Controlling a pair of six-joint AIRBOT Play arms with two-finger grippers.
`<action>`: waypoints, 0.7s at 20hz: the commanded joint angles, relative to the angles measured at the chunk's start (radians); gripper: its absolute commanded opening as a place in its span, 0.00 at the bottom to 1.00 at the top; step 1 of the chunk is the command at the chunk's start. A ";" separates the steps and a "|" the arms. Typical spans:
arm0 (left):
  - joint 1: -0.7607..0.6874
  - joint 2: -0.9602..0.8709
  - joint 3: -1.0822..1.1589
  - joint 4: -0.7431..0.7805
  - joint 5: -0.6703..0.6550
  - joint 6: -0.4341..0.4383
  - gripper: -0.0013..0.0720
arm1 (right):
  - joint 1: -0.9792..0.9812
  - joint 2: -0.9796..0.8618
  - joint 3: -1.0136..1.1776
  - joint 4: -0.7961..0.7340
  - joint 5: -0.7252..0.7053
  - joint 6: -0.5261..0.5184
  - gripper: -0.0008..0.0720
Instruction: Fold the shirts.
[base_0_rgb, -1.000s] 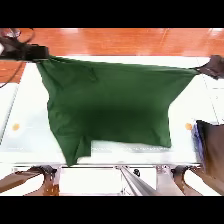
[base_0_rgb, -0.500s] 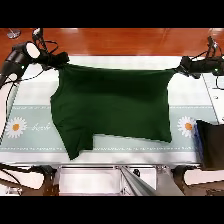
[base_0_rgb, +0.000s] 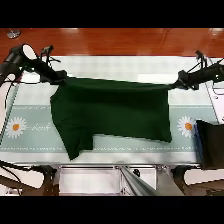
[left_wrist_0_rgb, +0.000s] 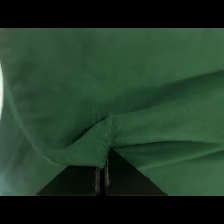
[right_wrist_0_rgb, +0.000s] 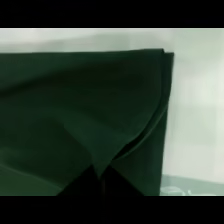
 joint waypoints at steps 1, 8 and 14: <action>0.007 -0.031 -0.038 -0.002 -0.097 0.023 0.07 | 0.035 -0.001 -0.088 -0.064 -0.003 0.014 0.05; 0.025 0.011 -0.078 -0.002 -0.265 0.016 0.98 | -0.005 0.055 -0.091 -0.111 0.196 0.056 0.87; 0.263 0.336 -0.576 -0.100 -0.191 0.149 0.97 | -0.206 0.465 -0.477 -0.116 0.021 0.028 0.87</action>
